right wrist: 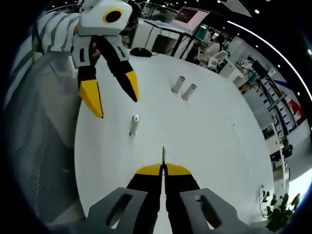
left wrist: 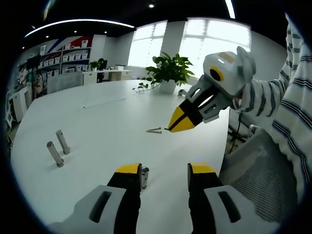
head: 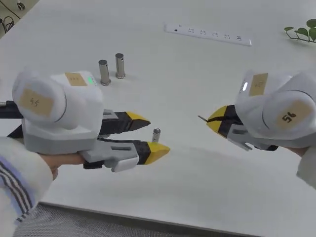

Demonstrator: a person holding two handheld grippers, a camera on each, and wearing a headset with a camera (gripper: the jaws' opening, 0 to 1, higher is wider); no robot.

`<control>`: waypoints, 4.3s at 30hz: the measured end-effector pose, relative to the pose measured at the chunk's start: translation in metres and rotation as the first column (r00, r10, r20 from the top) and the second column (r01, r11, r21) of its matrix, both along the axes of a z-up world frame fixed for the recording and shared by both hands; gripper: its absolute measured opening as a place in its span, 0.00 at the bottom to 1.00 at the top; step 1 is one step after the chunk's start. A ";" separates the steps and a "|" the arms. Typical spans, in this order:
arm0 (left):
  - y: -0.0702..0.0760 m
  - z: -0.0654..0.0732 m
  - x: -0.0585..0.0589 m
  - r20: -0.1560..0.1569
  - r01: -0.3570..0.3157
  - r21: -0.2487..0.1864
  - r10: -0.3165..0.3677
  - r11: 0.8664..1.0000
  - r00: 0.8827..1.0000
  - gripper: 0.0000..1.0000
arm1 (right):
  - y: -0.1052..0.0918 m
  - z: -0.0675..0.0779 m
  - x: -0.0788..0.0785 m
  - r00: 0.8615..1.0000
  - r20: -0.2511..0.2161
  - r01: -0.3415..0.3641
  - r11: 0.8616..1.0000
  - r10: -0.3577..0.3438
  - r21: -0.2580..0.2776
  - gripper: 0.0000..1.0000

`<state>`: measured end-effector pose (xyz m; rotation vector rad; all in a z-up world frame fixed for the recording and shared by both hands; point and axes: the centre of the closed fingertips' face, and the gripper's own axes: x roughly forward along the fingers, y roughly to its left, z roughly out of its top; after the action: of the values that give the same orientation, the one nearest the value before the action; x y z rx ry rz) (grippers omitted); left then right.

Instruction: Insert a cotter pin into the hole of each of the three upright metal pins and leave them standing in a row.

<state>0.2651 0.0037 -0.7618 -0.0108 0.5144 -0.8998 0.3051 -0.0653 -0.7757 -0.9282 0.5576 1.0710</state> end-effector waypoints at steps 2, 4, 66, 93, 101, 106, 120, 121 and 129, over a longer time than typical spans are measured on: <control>-0.003 0.001 0.003 -0.004 0.002 -0.011 -0.002 1.000 1.000 0.36 | 0.001 0.000 -0.004 1.000 0.014 -0.005 1.000 0.005 -0.005 0.01; -0.005 0.000 0.005 -0.008 0.010 -0.013 -0.010 1.000 1.000 0.35 | 0.001 0.000 -0.007 1.000 0.019 -0.005 1.000 0.005 -0.006 0.01; -0.052 -0.002 -0.001 -0.225 0.050 -0.188 -0.093 0.981 0.970 0.01 | 0.014 0.005 -0.042 0.987 0.159 -0.033 0.999 0.037 -0.028 0.02; -0.049 -0.005 -0.004 -0.292 0.034 -0.207 -0.095 0.978 0.952 0.01 | 0.019 0.002 -0.047 0.985 0.159 -0.063 0.997 0.069 -0.037 0.02; -0.050 -0.005 -0.004 -0.292 0.028 -0.204 -0.088 0.979 0.952 0.00 | 0.018 0.002 -0.047 0.985 0.157 -0.065 0.997 0.070 -0.037 0.02; -0.050 -0.006 -0.005 -0.329 0.022 -0.216 -0.094 0.976 0.940 0.00 | 0.018 0.002 -0.049 0.986 0.150 -0.065 0.998 0.068 -0.025 0.02; -0.048 -0.003 -0.006 -0.315 0.021 -0.214 -0.089 0.977 0.945 0.00 | 0.020 0.005 -0.050 0.982 0.166 -0.089 0.996 0.090 -0.012 0.03; -0.048 -0.003 -0.006 -0.314 0.023 -0.213 -0.090 0.977 0.945 0.00 | 0.020 0.005 -0.050 0.982 0.166 -0.091 0.996 0.092 -0.012 0.03; -0.048 -0.001 -0.008 -0.304 0.037 -0.216 -0.103 0.976 0.947 0.00 | 0.020 0.003 -0.052 0.988 0.134 -0.086 0.996 0.083 0.016 0.07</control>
<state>0.2569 -0.0447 -0.7633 -0.3330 0.7182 -1.0257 0.2533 -0.0453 -0.7723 -1.0038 0.3988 1.0798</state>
